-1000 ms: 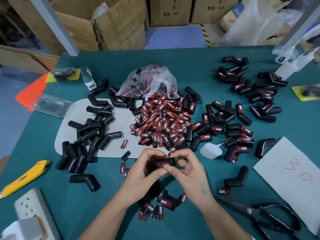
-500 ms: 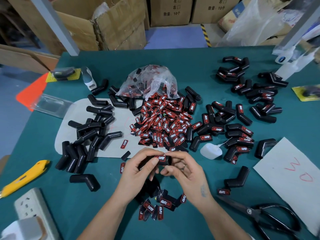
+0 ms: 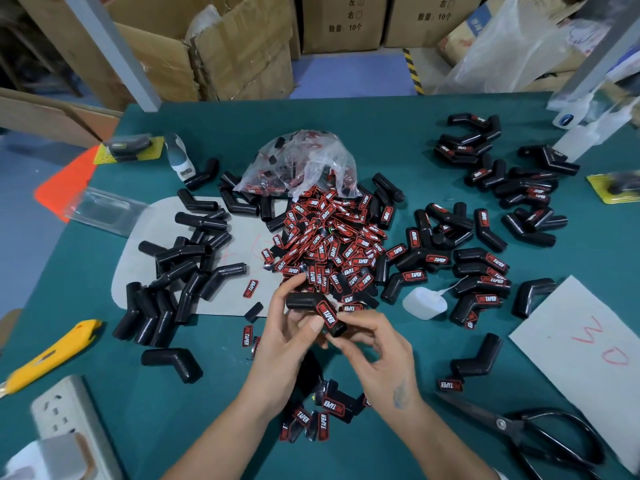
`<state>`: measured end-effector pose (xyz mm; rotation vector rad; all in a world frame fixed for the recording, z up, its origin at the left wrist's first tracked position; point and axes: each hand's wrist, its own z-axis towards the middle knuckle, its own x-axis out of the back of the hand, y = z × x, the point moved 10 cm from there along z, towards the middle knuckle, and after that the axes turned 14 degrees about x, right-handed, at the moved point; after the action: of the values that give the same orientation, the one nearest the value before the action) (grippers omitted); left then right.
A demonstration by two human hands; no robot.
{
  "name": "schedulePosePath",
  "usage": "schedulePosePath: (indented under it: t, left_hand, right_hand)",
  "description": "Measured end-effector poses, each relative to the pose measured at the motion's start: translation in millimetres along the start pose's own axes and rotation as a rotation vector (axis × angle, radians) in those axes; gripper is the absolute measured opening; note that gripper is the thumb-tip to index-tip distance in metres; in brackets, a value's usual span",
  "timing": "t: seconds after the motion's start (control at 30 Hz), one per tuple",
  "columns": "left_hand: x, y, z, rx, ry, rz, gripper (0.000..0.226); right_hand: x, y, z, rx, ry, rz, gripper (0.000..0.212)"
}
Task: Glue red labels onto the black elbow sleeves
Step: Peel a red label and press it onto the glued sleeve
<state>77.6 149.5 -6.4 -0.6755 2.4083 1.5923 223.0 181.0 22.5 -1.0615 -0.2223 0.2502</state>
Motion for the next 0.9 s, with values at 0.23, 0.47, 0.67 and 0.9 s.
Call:
schedulePosePath:
  t: [0.23, 0.47, 0.67, 0.9]
  left_hand:
    - [-13, -4, -5, -0.011, -0.107, -0.087, 0.077]
    - [-16, -4, -5, 0.013, -0.078, -0.071, 0.032]
    - [-17, 5, -3, -0.002, -0.132, -0.056, 0.012]
    - [-15, 14, -5, -0.044, -0.184, -0.029, 0.016]
  right_hand:
    - [4, -16, 1, 0.277, 0.006, -0.287, 0.024]
    - [3, -24, 2, 0.372, -0.019, -0.469, 0.029]
    - [0, -28, 3, 0.372, -0.069, -0.486, 0.036]
    - [77, -54, -1, 0.346, 0.218, -0.647, 0.024]
